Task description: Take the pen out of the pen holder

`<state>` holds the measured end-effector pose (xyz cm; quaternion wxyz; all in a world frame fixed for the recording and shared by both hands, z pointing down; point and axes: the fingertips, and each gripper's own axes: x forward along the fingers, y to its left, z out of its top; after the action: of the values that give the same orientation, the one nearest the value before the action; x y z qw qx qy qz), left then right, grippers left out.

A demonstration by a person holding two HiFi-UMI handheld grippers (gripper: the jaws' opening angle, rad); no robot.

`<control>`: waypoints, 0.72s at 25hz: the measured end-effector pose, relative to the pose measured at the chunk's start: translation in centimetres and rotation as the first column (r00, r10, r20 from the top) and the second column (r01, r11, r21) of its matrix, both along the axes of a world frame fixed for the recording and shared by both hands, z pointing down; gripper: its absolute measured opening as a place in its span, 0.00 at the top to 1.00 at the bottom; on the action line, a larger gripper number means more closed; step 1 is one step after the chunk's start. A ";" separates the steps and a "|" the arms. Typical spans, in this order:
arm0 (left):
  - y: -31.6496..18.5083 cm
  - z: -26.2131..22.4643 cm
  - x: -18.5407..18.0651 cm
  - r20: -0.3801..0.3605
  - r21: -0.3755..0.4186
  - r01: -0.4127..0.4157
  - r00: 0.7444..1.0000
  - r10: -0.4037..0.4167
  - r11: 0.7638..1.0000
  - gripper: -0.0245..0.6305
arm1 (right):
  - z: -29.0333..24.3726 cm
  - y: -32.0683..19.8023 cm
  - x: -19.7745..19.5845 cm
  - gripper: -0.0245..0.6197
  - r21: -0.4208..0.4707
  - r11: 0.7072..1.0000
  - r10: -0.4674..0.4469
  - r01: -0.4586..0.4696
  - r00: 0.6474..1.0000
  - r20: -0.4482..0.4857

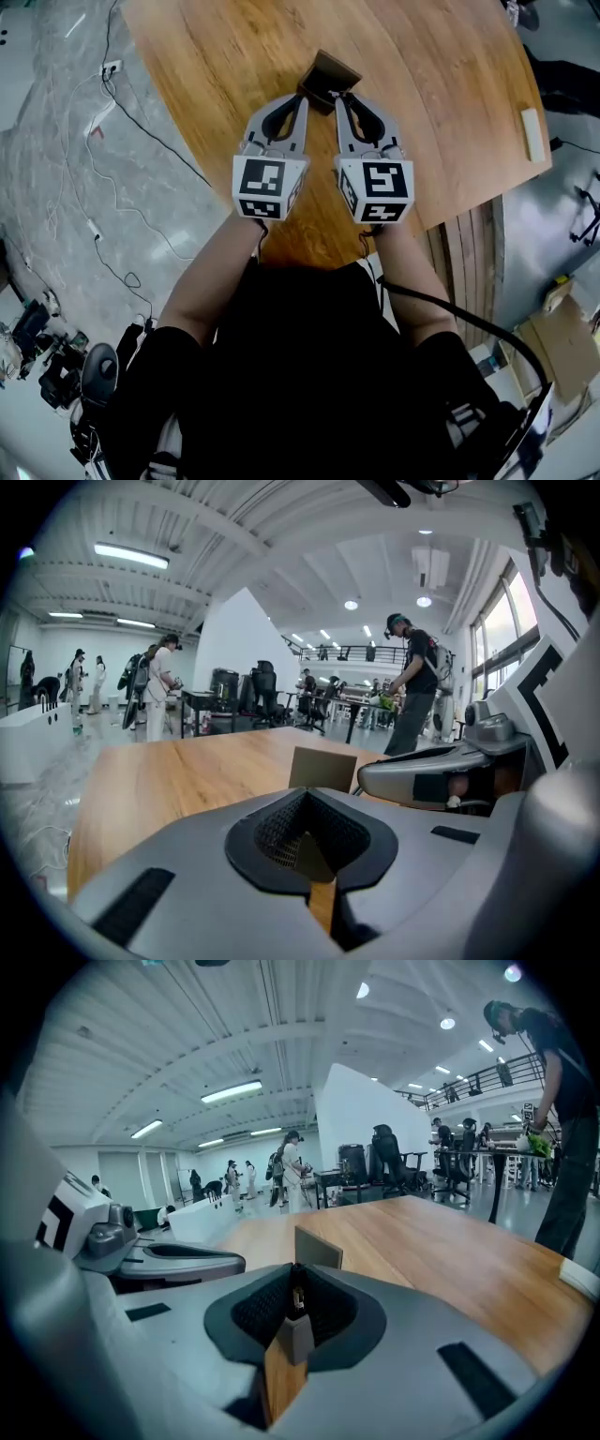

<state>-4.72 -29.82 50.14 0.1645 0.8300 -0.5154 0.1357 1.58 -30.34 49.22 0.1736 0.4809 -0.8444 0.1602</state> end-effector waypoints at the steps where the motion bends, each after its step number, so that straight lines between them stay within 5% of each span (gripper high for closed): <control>1: -0.2 0.3 0.0 0.001 -0.004 -0.002 1.000 0.002 1.000 0.96 | 0.6 -0.1 0.1 0.90 -0.009 1.000 0.001 -0.001 1.000 -0.002; 18: -0.6 1.8 0.7 0.017 -0.029 -0.009 1.000 0.009 1.000 0.96 | 4.0 -0.5 -0.4 0.90 -0.081 0.997 -0.017 0.019 1.000 0.020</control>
<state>-4.01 -30.43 51.98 0.1714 0.8286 -0.5110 0.1512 1.14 -30.86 53.22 0.1862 0.4642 -0.8431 0.1973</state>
